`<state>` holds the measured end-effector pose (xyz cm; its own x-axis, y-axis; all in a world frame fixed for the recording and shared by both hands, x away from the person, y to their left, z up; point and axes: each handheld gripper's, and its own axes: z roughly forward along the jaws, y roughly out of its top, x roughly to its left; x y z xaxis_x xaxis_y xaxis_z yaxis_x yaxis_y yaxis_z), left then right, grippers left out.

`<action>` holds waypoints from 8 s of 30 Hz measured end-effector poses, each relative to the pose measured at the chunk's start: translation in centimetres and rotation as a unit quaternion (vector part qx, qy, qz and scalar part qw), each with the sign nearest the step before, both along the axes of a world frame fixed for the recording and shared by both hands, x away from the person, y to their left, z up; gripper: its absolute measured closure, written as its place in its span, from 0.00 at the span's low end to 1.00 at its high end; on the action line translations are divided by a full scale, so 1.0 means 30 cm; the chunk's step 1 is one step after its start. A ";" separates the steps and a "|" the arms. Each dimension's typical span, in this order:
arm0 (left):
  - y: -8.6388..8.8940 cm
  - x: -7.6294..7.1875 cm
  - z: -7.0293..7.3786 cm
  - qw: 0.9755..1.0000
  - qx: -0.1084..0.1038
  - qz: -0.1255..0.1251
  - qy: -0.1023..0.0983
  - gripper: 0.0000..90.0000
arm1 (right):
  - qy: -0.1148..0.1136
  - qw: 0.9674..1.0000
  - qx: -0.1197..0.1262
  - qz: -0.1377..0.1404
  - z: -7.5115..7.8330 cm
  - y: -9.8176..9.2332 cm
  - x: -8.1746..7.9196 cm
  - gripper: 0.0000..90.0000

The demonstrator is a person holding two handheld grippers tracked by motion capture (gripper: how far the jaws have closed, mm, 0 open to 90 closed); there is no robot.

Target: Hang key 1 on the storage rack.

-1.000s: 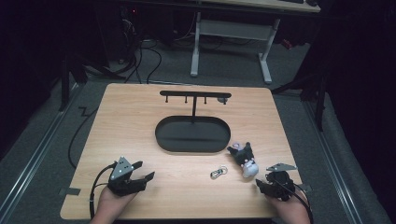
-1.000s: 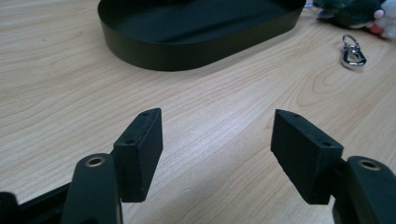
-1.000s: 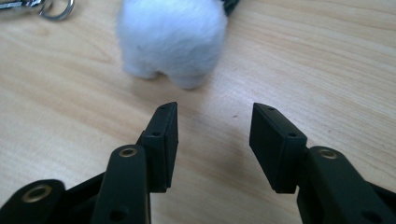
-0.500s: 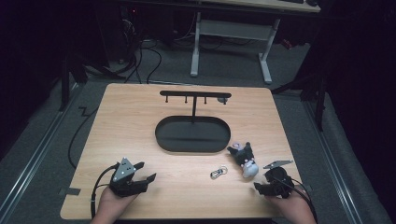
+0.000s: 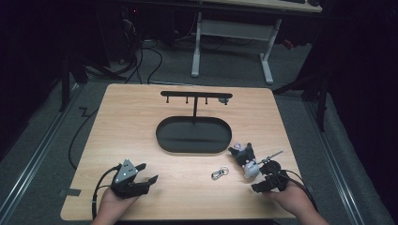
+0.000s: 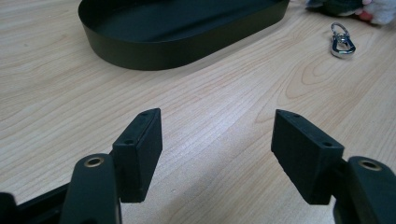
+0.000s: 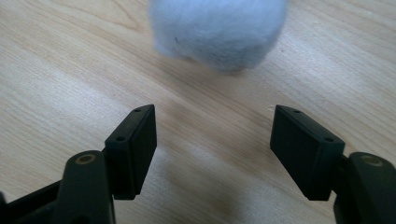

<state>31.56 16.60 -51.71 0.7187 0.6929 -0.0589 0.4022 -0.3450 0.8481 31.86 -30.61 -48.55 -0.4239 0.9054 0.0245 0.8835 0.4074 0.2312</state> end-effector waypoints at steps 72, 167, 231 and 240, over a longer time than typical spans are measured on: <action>-0.008 -0.003 0.001 1.000 0.008 -0.014 -0.014 0.38 | 0.001 1.000 0.025 -0.012 0.115 0.053 0.142 0.53; -0.005 -0.005 0.002 0.999 0.008 -0.028 -0.020 0.37 | -0.072 0.995 0.073 -0.007 0.534 0.192 0.380 0.53; -0.013 -0.004 -0.003 0.999 0.018 -0.042 -0.018 0.37 | -0.061 0.994 0.074 -0.044 0.202 0.221 0.442 0.38; -0.017 -0.004 -0.001 0.999 0.018 -0.045 -0.018 0.37 | -0.105 0.991 0.084 -0.008 0.209 0.217 0.302 0.46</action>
<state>31.44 16.09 -51.76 0.7790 0.6270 -0.0073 0.3374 -0.4094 0.8477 40.93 -24.10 -42.29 -0.4214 0.9026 0.0881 0.8150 0.3343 0.4733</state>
